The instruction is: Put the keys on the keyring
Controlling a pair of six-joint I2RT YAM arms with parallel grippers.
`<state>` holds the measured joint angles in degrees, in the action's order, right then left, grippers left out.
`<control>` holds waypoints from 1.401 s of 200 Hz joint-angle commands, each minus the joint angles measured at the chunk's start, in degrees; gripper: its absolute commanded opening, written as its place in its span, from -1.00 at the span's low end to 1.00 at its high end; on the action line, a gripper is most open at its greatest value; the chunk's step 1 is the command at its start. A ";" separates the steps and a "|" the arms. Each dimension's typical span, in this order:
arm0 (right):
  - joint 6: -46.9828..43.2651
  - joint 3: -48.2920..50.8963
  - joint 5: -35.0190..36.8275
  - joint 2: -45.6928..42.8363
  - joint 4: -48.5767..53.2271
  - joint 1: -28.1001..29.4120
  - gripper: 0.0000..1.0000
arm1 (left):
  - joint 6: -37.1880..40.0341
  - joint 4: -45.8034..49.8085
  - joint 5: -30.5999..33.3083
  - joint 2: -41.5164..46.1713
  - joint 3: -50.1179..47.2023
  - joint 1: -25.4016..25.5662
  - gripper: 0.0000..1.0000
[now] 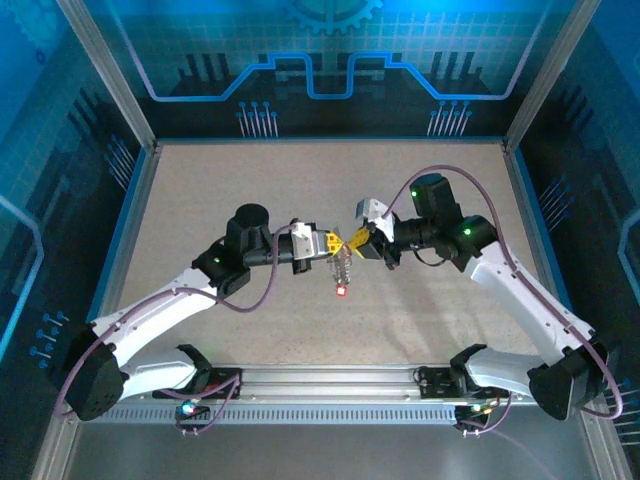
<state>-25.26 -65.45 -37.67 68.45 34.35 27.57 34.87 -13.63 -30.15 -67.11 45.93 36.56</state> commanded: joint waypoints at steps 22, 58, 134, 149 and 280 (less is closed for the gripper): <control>5.36 -1.44 -1.82 1.80 3.51 -2.40 -1.00 | -3.91 -12.11 -1.11 0.68 -2.29 -0.93 -1.00; 4.55 -1.51 -5.80 2.98 4.04 -3.62 -1.00 | -6.39 -16.43 -3.58 -0.85 -2.28 -1.30 -1.00; 6.65 -3.44 -7.50 5.87 -1.10 -3.58 -1.00 | -12.03 -25.47 -10.08 -5.02 -2.87 -1.04 -1.00; 6.19 -3.88 -6.96 6.03 -0.82 -3.66 -1.00 | -12.60 -26.81 -10.53 -5.56 -3.24 -0.79 -1.00; -8.07 6.71 -2.29 -9.02 -7.89 -3.75 -0.67 | -14.04 -28.04 -12.75 -6.72 -2.49 -0.93 -1.00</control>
<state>-29.52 -59.94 -40.77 60.45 27.07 23.94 21.26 -38.04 -40.38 -73.38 42.19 35.53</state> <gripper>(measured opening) 0.156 0.055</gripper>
